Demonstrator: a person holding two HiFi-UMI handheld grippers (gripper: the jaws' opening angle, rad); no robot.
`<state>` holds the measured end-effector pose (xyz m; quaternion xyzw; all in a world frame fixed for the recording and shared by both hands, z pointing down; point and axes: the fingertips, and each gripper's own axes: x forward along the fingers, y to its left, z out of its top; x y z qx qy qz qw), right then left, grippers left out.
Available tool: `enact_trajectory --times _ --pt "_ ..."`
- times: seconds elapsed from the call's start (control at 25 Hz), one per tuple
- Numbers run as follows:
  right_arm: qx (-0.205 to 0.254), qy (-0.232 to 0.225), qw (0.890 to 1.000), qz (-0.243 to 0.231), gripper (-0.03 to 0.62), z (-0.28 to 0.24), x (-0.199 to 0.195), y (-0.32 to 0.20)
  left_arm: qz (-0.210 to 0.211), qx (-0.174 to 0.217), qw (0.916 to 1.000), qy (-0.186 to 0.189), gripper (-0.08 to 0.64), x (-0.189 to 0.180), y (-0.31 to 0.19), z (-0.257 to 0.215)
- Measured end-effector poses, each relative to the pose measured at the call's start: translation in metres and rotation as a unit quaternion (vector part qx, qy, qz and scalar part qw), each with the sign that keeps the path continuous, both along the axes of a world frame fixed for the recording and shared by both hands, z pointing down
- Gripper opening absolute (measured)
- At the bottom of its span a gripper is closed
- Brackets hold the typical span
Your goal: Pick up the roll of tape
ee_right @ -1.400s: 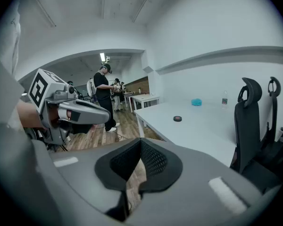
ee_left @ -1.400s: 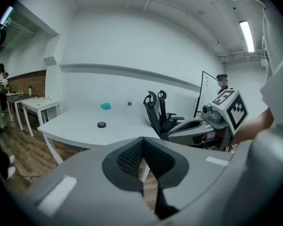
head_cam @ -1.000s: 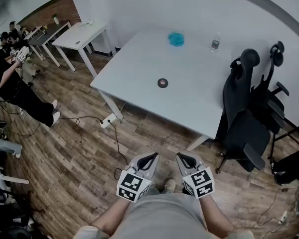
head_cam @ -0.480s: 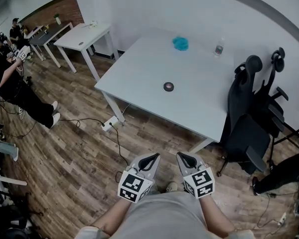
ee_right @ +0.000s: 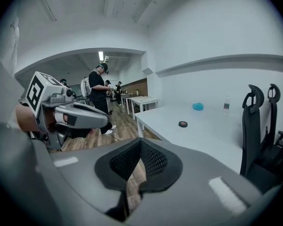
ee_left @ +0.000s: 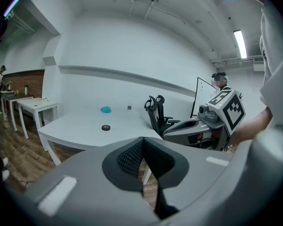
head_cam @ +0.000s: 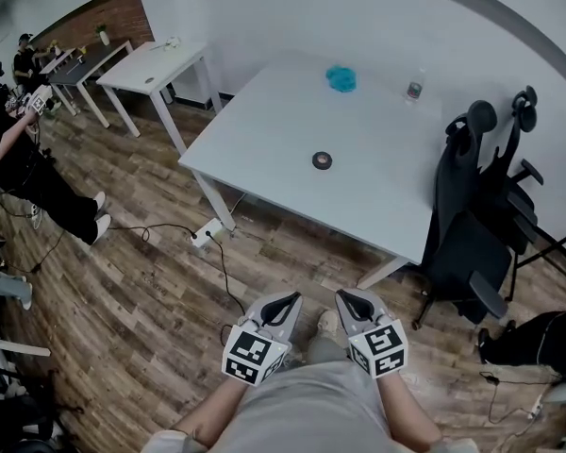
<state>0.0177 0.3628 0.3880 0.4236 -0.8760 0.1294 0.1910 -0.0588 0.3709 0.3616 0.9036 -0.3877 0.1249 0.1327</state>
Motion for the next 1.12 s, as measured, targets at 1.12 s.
enact_trajectory --times 1.12 --pt "-0.011 -0.006 1.0 -0.008 0.008 0.017 0.009 -0.183 -0.011 -0.007 0.9999 -0.008 0.018 0.008 -0.179 0.01"
